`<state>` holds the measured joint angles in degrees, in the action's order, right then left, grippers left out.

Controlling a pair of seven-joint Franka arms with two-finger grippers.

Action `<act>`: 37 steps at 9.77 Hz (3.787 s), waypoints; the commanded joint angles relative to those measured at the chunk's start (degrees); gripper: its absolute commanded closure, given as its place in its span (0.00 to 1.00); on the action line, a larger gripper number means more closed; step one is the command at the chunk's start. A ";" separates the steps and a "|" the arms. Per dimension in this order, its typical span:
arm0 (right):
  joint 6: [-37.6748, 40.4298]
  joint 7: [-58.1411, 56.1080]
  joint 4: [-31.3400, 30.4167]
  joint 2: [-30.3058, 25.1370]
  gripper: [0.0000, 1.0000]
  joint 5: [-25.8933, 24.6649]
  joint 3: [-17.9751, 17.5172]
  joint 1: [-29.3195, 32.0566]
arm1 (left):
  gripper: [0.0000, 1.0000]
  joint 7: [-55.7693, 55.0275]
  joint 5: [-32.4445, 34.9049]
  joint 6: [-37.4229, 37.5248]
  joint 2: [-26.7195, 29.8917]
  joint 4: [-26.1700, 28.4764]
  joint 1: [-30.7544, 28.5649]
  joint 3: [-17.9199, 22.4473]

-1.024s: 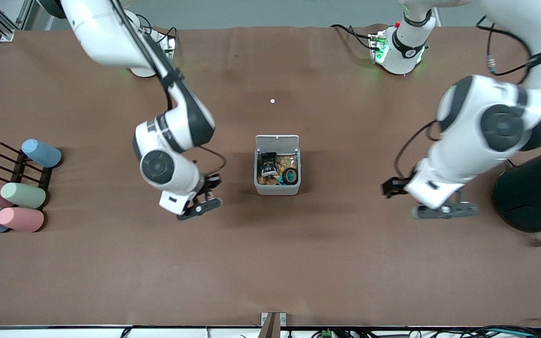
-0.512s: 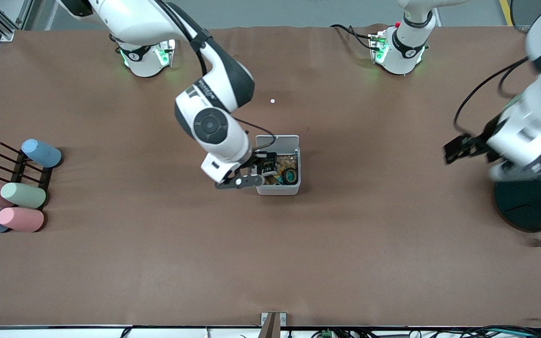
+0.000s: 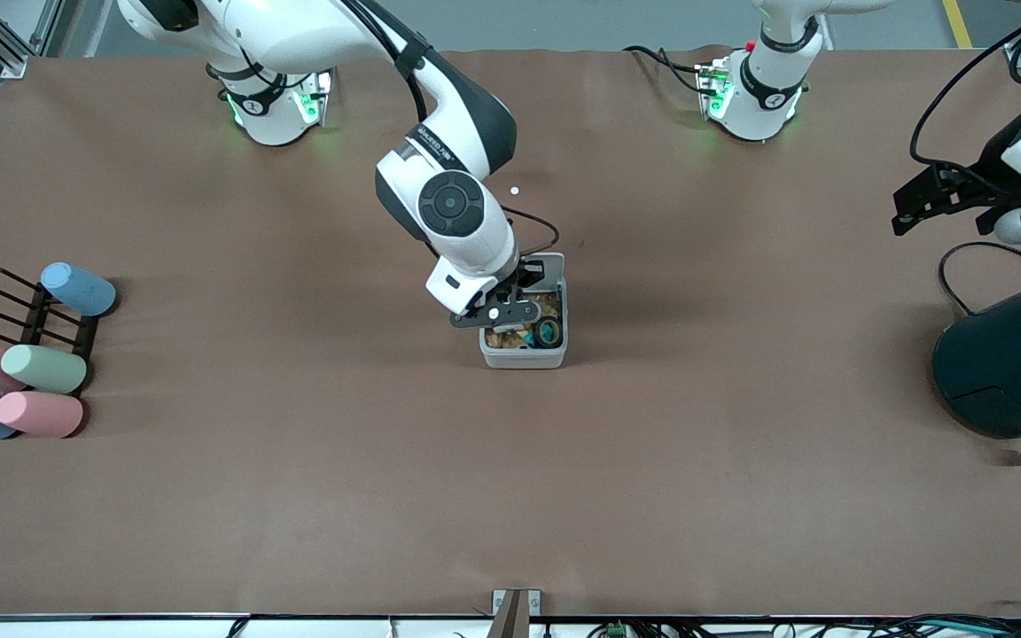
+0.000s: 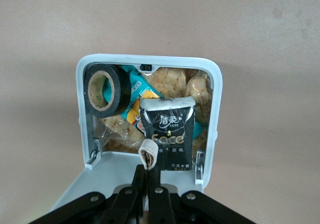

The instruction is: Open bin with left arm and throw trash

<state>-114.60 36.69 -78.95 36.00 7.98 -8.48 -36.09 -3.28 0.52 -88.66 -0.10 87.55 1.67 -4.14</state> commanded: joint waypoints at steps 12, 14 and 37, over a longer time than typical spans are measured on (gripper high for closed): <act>4.54 -0.98 2.92 -0.92 0.00 0.20 -0.30 6.71 | 0.00 0.03 -0.60 1.30 -1.65 -3.35 0.53 2.47; 12.43 -9.32 3.10 -6.01 0.00 0.11 -0.22 12.59 | 0.00 -0.15 -0.87 1.30 -1.65 -3.26 0.44 2.47; 39.37 -37.30 3.36 -36.45 0.00 -9.56 6.20 34.51 | 0.00 0.99 -0.43 1.30 -1.83 -3.26 0.17 2.73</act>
<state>-74.45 -0.68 -74.79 -0.24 -1.94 -2.53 -1.67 -3.17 0.43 -88.61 -1.51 85.61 1.79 -1.83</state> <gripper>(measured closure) 0.000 0.000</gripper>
